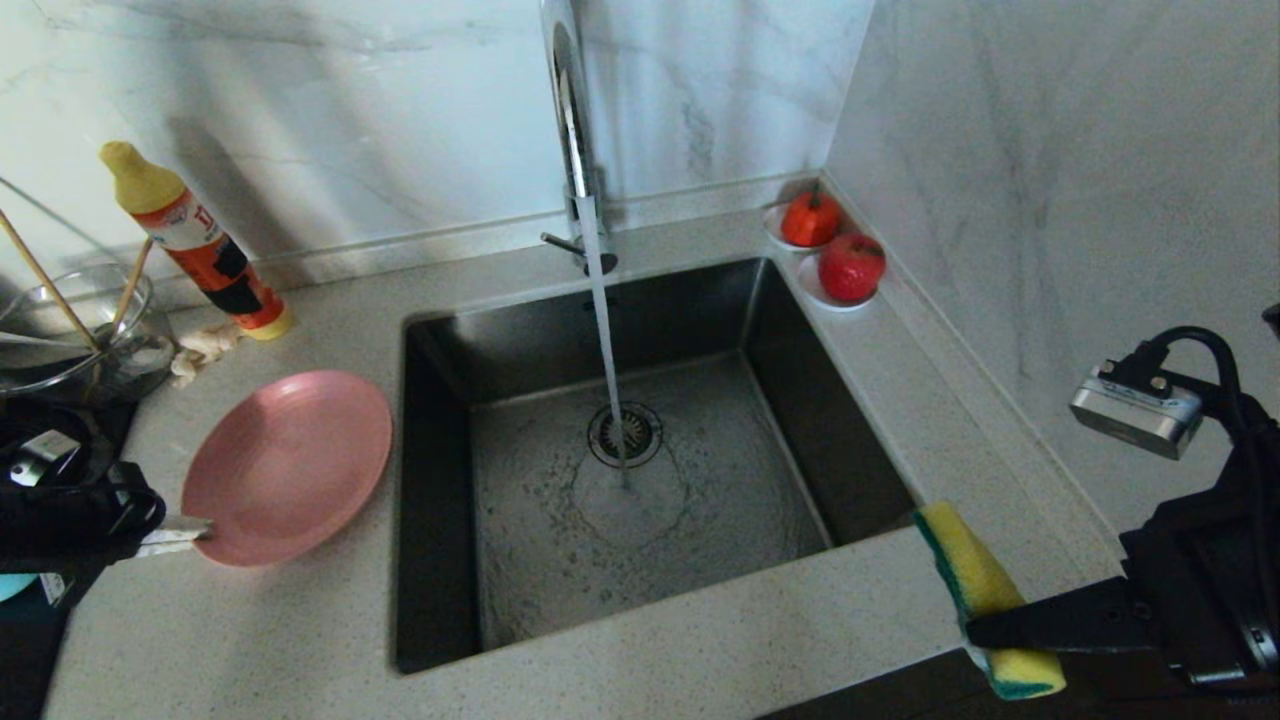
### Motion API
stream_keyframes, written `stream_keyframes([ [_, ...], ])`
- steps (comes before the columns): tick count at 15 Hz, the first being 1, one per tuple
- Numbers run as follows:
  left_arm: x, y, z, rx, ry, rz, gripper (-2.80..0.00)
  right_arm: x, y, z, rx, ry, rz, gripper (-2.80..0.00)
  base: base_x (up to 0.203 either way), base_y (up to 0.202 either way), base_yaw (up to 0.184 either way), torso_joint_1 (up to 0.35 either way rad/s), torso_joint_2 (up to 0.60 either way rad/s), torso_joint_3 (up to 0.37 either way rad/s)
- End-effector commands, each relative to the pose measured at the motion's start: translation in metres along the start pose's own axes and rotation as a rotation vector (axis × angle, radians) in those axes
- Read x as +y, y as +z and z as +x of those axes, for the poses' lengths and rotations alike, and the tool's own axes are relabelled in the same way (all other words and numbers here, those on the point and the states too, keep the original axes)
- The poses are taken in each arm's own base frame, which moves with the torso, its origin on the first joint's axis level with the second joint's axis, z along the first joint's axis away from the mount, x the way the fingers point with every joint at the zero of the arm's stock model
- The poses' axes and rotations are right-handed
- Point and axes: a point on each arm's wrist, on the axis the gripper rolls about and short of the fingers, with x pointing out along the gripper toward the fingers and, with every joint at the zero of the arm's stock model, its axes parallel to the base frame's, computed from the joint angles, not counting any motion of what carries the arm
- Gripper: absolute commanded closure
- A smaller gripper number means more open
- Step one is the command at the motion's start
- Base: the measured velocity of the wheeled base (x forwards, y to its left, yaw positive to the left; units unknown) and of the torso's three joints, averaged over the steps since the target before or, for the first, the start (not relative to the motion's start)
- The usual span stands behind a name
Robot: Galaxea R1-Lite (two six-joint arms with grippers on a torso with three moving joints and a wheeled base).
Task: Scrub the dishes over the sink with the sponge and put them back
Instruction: Wash the plate
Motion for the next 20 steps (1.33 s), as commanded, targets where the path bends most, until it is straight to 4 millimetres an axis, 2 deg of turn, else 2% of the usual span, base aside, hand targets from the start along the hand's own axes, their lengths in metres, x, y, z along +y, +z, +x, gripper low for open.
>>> stream_keyframes([
  [1, 0.0, 0.001, 0.001, 0.003, 0.002, 0.002, 0.0, 0.0, 0.0, -0.001, 0.001, 0.002, 0.003, 0.0, 0.0, 0.0, 0.0, 0.0, 0.0, 0.0],
  [4, -0.01, -0.001, -0.014, -0.032, -0.021, 0.028, 0.0, 0.0, -0.001, -0.001, 0.001, 0.002, 0.003, 0.0, 0.0, 0.0, 0.0, 0.0, 0.0, 0.0],
  [6, -0.025, -0.007, -0.028, -0.054, -0.067, 0.07, 0.0, 0.0, 0.0, 0.0, 0.005, 0.0, 0.005, 0.0, 0.0, 0.0, 0.0, 0.0, 0.0, 0.0],
  [13, -0.09, -0.051, -0.07, -0.06, -0.221, 0.272, 0.0, -0.001, -0.003, -0.001, 0.006, -0.001, 0.007, 0.0, 0.0, 0.0, 0.0, 0.0, 0.0, 0.0],
  [17, -0.124, -0.076, -0.064, 0.037, -0.301, 0.386, 0.0, -0.004, 0.0, -0.01, -0.041, -0.01, 0.021, 0.0, 0.0, 0.0, 0.0, 0.0, 0.0, 0.0],
  [20, -0.144, -0.081, -0.037, 0.084, -0.252, 0.438, 0.0, -0.004, 0.0, -0.012, -0.048, -0.009, 0.022, 0.0, 0.0, 0.0, 0.0, 0.0, 0.0, 0.0],
])
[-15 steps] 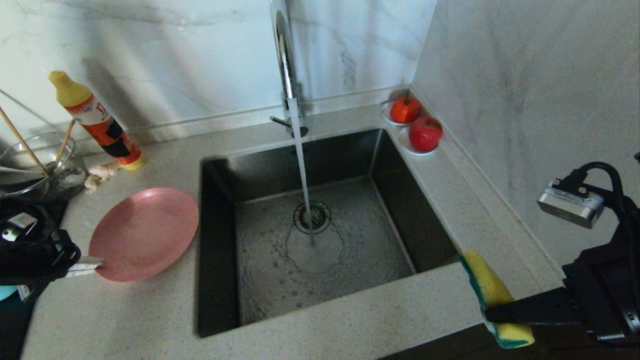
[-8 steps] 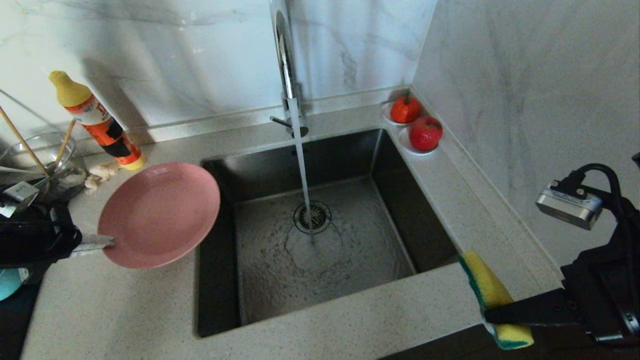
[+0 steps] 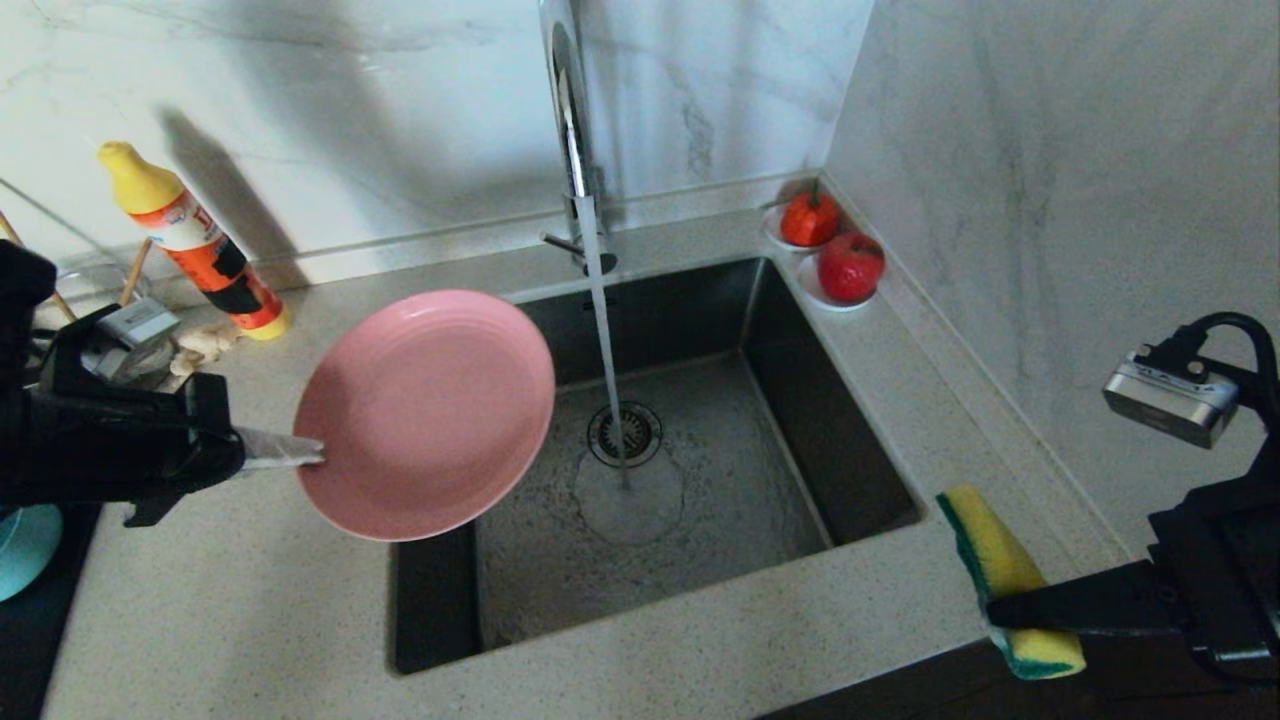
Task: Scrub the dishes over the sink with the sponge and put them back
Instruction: Wash the plate
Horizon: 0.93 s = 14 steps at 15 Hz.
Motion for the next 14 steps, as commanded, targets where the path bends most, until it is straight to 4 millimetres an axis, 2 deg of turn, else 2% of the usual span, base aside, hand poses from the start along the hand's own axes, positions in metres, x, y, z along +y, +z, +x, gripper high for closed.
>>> stream_keyframes([
  [1, -0.009, 0.003, 0.027, 0.053, 0.02, 0.019, 0.0, 0.001, 0.0, -0.002, -0.005, 0.004, 0.001, 0.0, 0.0, 0.0, 0.0, 0.0, 0.0, 0.0],
  [8, -0.027, 0.017, 0.079, 0.113, 0.02, -0.014, 0.0, -0.002, 0.0, -0.001, -0.004, -0.004, 0.008, 0.0, 0.0, 0.0, 0.0, 0.0, 0.0, 0.0],
  [12, -0.041, 0.018, 0.11, 0.085, 0.038, -0.002, 0.0, -0.003, 0.0, 0.001, 0.005, -0.008, 0.013, 0.0, 0.0, 0.0, 0.0, 0.0, 0.0, 0.0],
  [14, -0.044, 0.022, 0.119, 0.079, 0.035, -0.013, 0.0, -0.003, 0.0, 0.001, 0.005, -0.008, 0.013, 0.0, 0.0, 0.0, 0.0, 0.0, 0.0, 0.0],
])
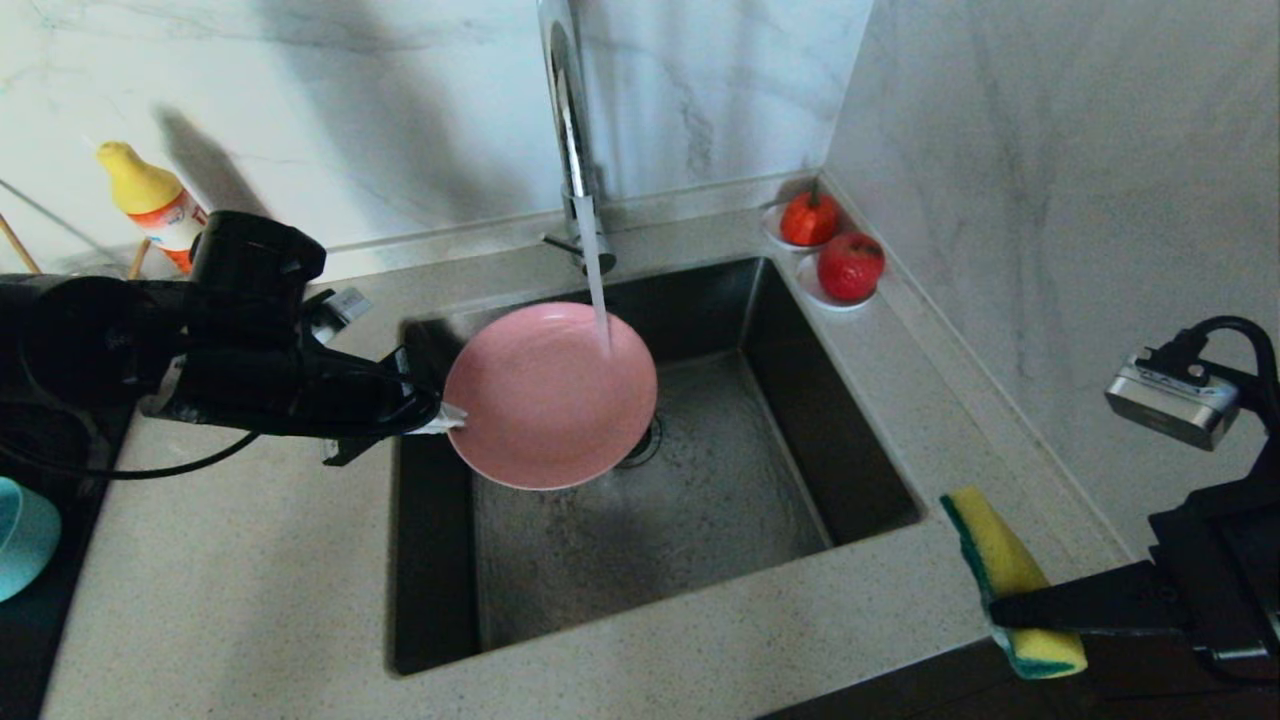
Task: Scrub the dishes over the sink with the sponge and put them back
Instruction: Wash the plate
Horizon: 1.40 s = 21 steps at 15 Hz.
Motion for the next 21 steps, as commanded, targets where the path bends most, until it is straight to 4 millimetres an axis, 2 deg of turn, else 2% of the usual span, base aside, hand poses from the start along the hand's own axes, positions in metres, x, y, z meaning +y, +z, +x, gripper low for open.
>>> stream_keyframes([
  [1, 0.001, 0.002, 0.019, 0.03, 0.006, -0.02, 0.0, -0.001, 0.0, 0.001, 0.008, 0.0, 0.006, 0.0, 0.0, 0.0, 0.0, 0.0, 0.0, 0.0],
  [5, 0.003, 0.004, 0.036, 0.052, 0.013, -0.048, 0.0, -0.002, -0.001, 0.003, 0.014, -0.003, 0.008, 0.0, 0.0, 0.0, 0.0, 0.0, 0.0, 0.0],
  [8, -0.006, -0.004, 0.048, 0.087, -0.002, -0.024, 0.0, -0.002, 0.0, 0.003, 0.016, -0.005, 0.011, 0.0, 0.0, 0.0, 0.0, 0.0, 0.0, 0.0],
  [12, -0.013, -0.014, 0.05, 0.091, 0.03, -0.001, 0.0, -0.001, -0.001, 0.002, 0.015, 0.001, 0.009, 0.0, 0.0, 0.0, 0.0, 0.0, 0.0, 0.0],
  [15, -0.017, -0.016, 0.028, 0.032, 0.063, 0.043, 0.0, 0.0, -0.002, 0.002, 0.039, 0.043, 0.007, 0.0, 0.0, 0.0, 0.0, 0.0, 0.0, 0.0],
  [21, -0.032, -0.02, -0.048, -0.204, 0.211, 0.361, 0.0, 0.004, -0.007, 0.008, 0.129, 0.128, -0.001, 0.0, 0.0, 0.0, 0.0, 0.0, 0.0, 0.0],
])
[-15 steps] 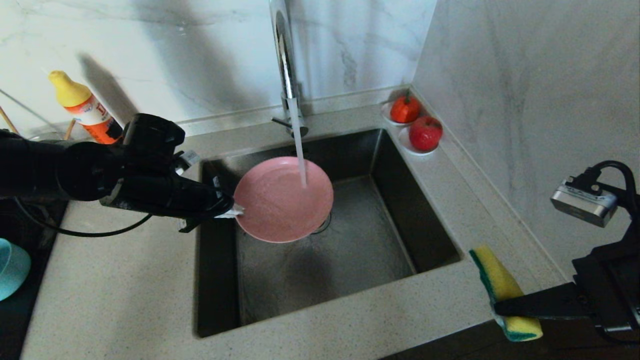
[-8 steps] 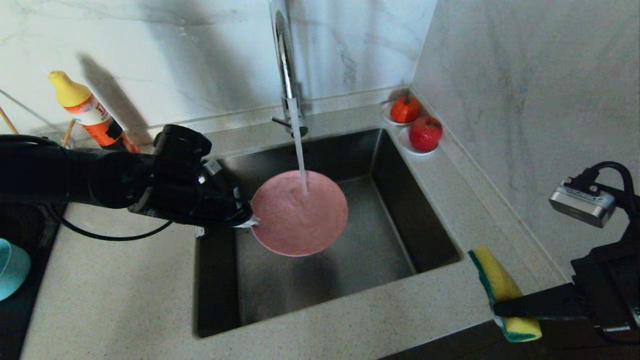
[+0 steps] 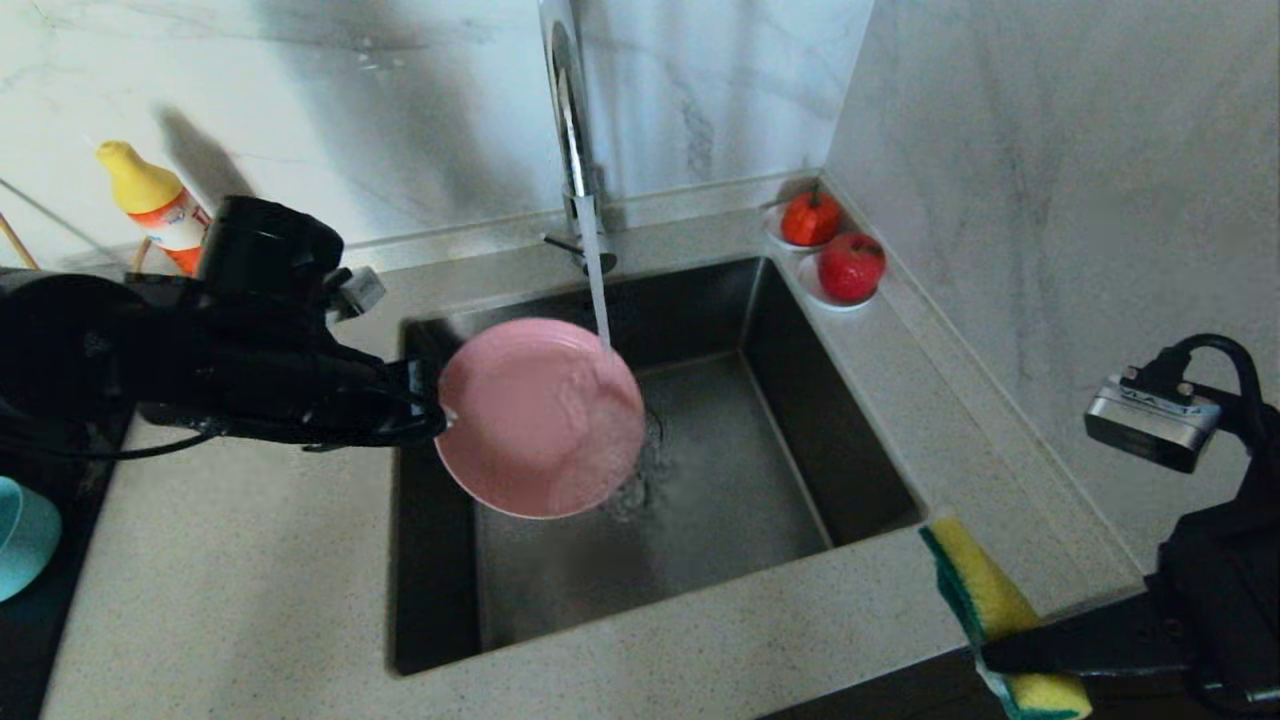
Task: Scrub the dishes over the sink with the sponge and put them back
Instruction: Wash the plate
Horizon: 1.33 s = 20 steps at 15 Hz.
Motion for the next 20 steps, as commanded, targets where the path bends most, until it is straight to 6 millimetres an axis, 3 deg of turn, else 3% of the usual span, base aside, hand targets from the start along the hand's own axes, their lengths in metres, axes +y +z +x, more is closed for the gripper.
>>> stream_keyframes([
  [1, -0.001, 0.0, -0.041, -0.11, 0.065, 0.114, 0.0, 0.001, -0.003, 0.005, 0.04, 0.017, -0.001, 0.0, 0.0, 0.0, 0.0, 0.0, 0.0, 0.0],
  [3, 0.001, -0.01, -0.054, -0.149, 0.143, 0.234, 0.0, 0.001, -0.008, 0.009, 0.071, 0.024, -0.007, 0.0, 0.0, 0.0, 0.0, 0.0, 0.0, 0.0],
  [6, 0.004, -0.016, -0.056, -0.295, 0.233, 0.358, 0.0, -0.001, -0.008, 0.012, 0.081, 0.02, 0.0, 0.0, 0.0, 0.0, 0.0, 0.0, 0.0, 0.0],
  [13, 0.005, -0.011, -0.059, -0.773, 0.415, 0.499, 0.0, -0.003, -0.012, 0.012, 0.09, 0.014, 0.006, 0.0, 0.0, 0.0, 0.0, 0.0, 0.0, 0.0],
  [16, 0.003, -0.006, -0.086, -0.915, 0.438, 0.512, 0.0, -0.002, -0.013, 0.013, 0.103, 0.018, 0.003, 0.0, 0.0, 0.0, 0.0, 0.0, 0.0, 0.0],
  [20, -0.001, -0.015, -0.118, -0.994, 0.408, 0.535, 0.0, 0.002, -0.016, 0.012, 0.116, 0.034, -0.015, 0.0, 0.0, 0.0, 0.0, 0.0, 0.0, 0.0],
])
